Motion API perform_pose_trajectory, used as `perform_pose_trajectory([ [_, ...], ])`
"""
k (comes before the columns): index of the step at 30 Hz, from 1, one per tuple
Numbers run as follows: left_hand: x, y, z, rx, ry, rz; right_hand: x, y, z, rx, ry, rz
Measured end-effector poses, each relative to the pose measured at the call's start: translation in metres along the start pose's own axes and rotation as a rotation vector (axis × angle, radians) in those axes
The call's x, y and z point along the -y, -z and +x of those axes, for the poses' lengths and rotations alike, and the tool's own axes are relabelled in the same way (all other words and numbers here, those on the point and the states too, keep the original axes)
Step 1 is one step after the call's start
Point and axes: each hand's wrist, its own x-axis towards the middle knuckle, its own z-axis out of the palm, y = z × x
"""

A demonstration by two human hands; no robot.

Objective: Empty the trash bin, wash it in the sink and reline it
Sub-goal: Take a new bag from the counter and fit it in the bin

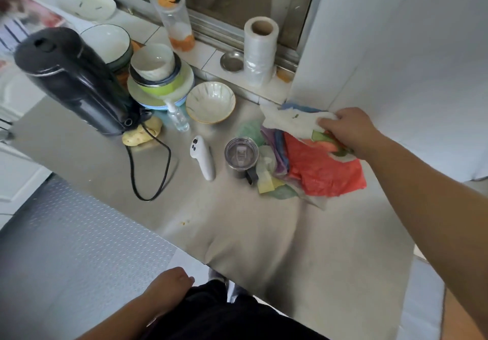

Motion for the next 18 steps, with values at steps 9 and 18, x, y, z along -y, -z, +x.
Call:
perform_pose_trajectory([
  [9,0.049,-0.029,-0.023,-0.061,-0.007,0.019,0.124,-0.002,-0.038,0.096,0.208,0.345],
  [18,0.150,-0.043,-0.058,-0.149,0.070,-0.274,0.231,-0.153,-0.163,0.198,0.656,0.094],
])
